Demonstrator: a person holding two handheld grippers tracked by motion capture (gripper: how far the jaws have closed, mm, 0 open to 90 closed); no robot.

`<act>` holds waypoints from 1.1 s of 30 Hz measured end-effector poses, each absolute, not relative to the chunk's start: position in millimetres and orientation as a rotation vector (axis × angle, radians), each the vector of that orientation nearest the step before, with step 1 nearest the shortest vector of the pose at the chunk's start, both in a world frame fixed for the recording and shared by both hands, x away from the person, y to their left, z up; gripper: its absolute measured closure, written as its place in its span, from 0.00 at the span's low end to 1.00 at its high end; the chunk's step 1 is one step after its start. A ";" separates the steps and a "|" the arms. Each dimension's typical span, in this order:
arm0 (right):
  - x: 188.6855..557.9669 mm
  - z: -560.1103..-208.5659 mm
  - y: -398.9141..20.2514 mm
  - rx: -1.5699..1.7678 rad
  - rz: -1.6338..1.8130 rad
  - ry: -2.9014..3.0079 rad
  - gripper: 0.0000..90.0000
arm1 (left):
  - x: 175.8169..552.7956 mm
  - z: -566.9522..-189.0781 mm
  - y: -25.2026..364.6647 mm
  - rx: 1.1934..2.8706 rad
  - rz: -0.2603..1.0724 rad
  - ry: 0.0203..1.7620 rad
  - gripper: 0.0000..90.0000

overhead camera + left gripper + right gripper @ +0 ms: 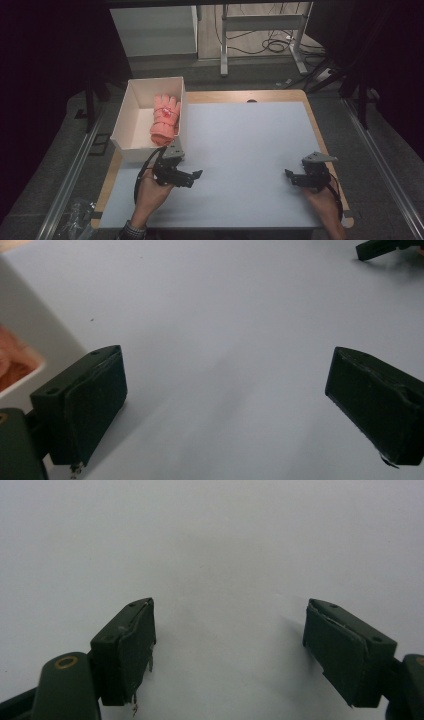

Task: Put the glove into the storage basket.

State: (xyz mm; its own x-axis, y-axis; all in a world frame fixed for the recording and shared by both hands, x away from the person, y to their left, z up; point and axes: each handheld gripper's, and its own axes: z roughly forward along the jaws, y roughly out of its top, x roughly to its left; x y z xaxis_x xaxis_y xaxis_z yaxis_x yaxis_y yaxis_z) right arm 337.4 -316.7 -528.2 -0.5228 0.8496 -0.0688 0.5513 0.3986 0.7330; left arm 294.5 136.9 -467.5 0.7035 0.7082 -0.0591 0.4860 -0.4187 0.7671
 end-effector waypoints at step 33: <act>337.5 -528.2 -316.8 1.200 0.924 2.226 0.24 | 303.4 -521.8 88.3 2.199 0.304 0.819 0.04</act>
State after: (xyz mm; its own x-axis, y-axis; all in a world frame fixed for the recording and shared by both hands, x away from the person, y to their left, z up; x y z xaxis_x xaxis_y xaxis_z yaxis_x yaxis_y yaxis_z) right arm 337.5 -316.8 -528.2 -0.5232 0.8495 -0.0681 0.5515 0.3984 0.7329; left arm 303.4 88.3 -521.8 0.7665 0.6411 -0.0376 0.4612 -0.5088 0.7269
